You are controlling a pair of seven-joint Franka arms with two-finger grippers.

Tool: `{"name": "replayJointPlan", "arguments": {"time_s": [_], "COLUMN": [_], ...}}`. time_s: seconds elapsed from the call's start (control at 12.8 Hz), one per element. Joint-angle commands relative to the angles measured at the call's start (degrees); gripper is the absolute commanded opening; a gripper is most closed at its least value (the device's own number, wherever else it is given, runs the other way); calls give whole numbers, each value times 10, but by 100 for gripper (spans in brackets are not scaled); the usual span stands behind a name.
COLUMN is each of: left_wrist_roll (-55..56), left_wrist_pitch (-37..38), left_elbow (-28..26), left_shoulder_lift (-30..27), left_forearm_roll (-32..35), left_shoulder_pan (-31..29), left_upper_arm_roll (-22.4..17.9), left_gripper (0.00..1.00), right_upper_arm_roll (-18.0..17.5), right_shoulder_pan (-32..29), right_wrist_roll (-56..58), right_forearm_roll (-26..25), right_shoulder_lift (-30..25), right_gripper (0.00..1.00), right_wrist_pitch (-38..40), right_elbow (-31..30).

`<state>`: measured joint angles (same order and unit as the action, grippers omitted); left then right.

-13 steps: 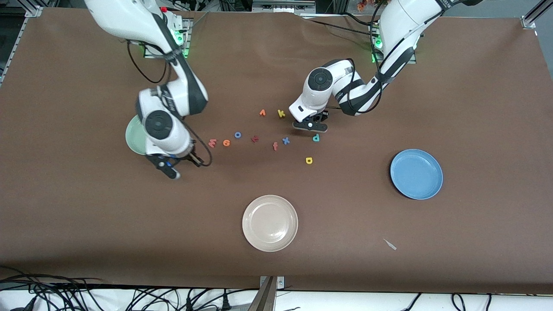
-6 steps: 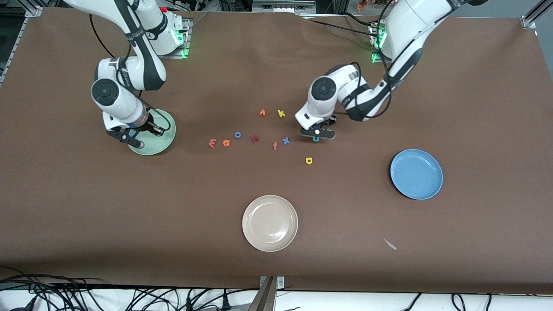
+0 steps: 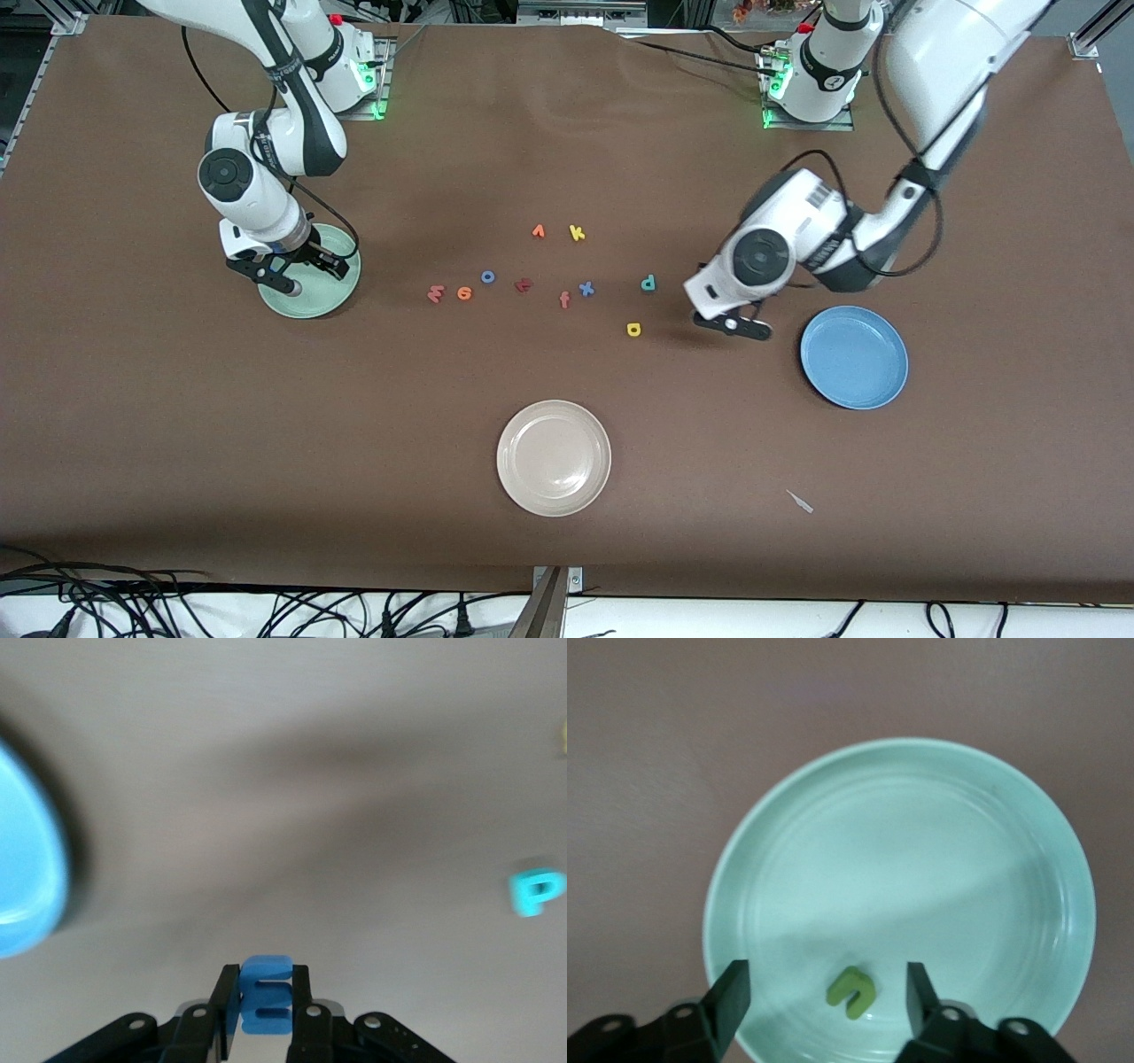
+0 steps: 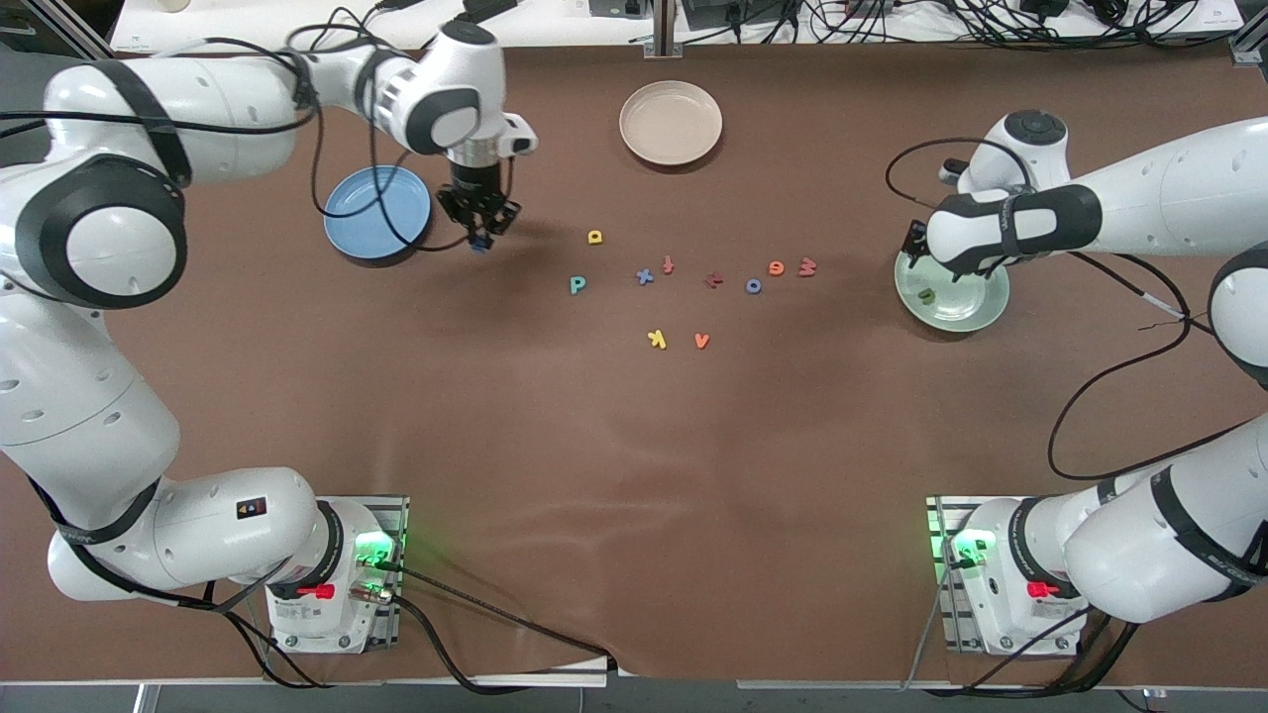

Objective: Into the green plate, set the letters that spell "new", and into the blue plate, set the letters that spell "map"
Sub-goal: 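Drop the E on the blue plate while the right gripper grasps the M, then carry the pink M to the green plate while the left gripper reaches the P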

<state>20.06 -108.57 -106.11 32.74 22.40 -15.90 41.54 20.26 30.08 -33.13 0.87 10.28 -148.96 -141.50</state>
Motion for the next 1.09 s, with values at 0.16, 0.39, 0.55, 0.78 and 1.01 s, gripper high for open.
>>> {"name": "replayJointPlan", "arguments": {"time_s": [0.16, 0.39, 0.55, 0.78, 1.01], "left_wrist_roll": [-191, -218, -218, -210, -155], "left_wrist_pitch": [6, -36, -47, -38, -40], "left_elbow": [1, 2, 12, 32, 26], "left_shoulder_lift": [5, 31, 44, 41, 31], "left_forearm_roll": [37, 84, 102, 90, 25], "left_shoulder_pan": [-119, -145, -145, -143, -142], "left_upper_arm_roll": [1, -12, -21, -19, 5], "left_gripper": [0, 1, 43, 100, 100], "right_upper_arm_roll": [-34, -93, -136, -153, -153], "right_shoulder_pan": [27, 31, 31, 38, 36], "right_wrist_roll": [-153, -198, -180, -171, -171], "right_forearm_roll": [10, 32, 33, 34, 33], "right_shoulder_lift": [27, 77, 109, 151, 154], "right_gripper": [99, 99, 99, 89, 73], "right_wrist_pitch": [79, 75, 77, 63, 60], "right_elbow": [104, 147, 183, 201, 200]}}
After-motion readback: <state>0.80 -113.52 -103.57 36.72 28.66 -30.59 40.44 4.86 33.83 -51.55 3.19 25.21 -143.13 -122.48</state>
